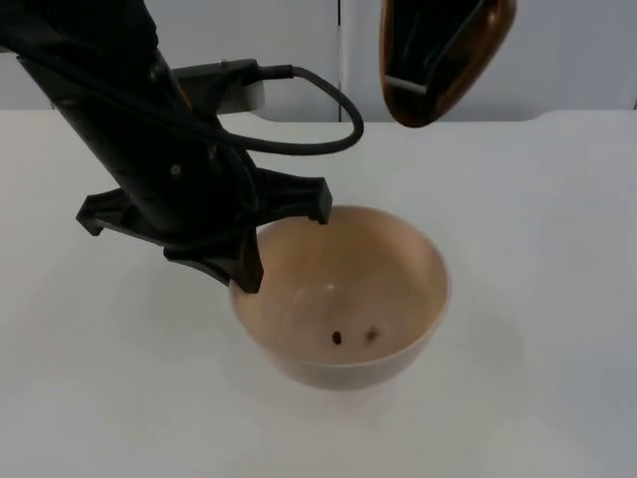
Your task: Pick up the bowl with the left hand and pour the coffee beans from the cup into the bowl with the right hand.
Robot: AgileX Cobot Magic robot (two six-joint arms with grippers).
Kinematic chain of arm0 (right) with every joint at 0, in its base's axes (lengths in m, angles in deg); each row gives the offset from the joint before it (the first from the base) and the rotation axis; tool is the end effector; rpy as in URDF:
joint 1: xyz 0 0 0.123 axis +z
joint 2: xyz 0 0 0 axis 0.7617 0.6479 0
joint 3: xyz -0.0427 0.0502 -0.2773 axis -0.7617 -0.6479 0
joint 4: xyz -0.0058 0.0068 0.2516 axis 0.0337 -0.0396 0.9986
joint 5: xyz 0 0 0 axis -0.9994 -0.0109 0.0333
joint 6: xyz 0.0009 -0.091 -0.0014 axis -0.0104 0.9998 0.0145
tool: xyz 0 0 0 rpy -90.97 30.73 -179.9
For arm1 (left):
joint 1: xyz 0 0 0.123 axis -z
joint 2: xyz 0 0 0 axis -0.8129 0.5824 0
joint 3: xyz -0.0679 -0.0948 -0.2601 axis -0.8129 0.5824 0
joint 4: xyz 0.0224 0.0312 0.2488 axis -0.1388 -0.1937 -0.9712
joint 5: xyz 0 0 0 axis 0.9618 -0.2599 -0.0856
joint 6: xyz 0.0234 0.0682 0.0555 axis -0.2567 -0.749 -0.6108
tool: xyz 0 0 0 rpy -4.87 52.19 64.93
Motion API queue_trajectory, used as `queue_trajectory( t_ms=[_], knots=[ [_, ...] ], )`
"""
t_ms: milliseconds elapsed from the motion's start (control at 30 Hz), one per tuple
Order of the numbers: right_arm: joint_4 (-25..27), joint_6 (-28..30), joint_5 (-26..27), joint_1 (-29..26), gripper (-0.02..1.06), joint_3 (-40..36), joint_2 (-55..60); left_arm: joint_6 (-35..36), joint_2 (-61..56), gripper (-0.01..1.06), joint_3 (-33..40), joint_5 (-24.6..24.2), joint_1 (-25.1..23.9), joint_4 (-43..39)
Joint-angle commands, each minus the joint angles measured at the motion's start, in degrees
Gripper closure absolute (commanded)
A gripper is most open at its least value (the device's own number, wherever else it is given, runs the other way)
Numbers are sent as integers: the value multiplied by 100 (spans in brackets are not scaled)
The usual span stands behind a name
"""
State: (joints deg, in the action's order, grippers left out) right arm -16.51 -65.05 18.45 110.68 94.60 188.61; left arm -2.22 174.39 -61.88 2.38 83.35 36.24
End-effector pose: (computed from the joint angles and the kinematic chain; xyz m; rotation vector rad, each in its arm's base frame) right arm 0.2478 0.3009 0.3278 -1.2787 1.9082 -0.8396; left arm 0.2844 -0.1739 0.1769 0.2625 2.8867 -0.3964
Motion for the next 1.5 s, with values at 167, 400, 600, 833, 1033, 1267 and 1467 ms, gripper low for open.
queue_trajectory(
  t_ms=[167, 400, 600, 833, 1033, 1267, 1467],
  knots=[
    [-456, -51, 54, 192, 104, 4, -44, 25, -81, 105, -18, 41, 22, -46],
    [-789, -65, 54, 418, 104, 4, -44, 25, -81, 105, -18, 30, 22, -49],
    [-1093, -65, 54, 478, 104, 4, -44, 25, -81, 105, -18, 20, 22, -49],
    [-1365, -65, 54, 611, 104, 4, -44, 25, -81, 105, -18, 20, 22, -49],
    [-1607, -42, 54, 655, 104, 4, -44, 25, -81, 105, -18, 20, 22, -49],
    [-1703, -43, 54, 655, 104, 4, -44, 25, -81, 105, -18, 20, 22, -49],
    [-1681, -43, 54, 655, 104, 4, -44, 25, -81, 105, -18, 20, 22, -49]
  ],
)
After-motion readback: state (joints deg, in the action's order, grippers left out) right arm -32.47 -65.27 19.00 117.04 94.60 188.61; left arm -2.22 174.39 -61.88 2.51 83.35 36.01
